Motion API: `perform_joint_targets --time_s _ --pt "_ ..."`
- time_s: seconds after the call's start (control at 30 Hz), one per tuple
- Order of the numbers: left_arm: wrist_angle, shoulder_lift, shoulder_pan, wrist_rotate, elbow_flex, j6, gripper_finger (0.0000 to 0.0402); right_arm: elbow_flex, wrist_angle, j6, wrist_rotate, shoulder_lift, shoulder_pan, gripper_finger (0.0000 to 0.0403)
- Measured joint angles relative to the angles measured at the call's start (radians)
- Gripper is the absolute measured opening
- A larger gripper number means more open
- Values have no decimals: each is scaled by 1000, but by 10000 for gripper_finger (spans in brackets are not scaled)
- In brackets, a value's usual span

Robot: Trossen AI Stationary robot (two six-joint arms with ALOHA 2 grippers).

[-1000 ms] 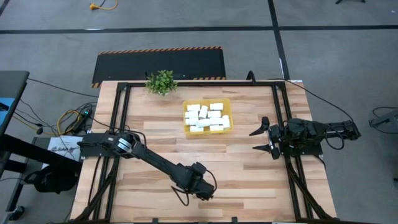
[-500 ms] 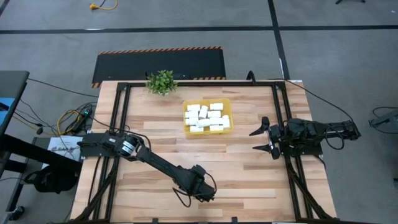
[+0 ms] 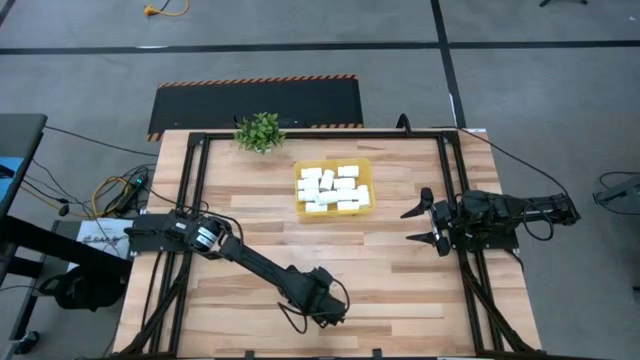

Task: Pick and place pill bottles into a basket
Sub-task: Put the white pill bottle into the yellow bin

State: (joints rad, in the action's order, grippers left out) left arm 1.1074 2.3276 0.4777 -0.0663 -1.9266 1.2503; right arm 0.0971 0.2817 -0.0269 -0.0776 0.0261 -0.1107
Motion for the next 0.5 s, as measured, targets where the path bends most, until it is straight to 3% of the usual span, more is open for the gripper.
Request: perform_joint_targets --time_s 0.17,0.4,0.5 --pt "-1 0 -1 0 0 -15 382 0 0 0 0 0 0 286" --pt "8 0 -14 0 0 -26 315 0 0 0 0 0 0 286" --pt "10 0 -15 -8 0 -28 313 0 0 0 0 0 0 286"
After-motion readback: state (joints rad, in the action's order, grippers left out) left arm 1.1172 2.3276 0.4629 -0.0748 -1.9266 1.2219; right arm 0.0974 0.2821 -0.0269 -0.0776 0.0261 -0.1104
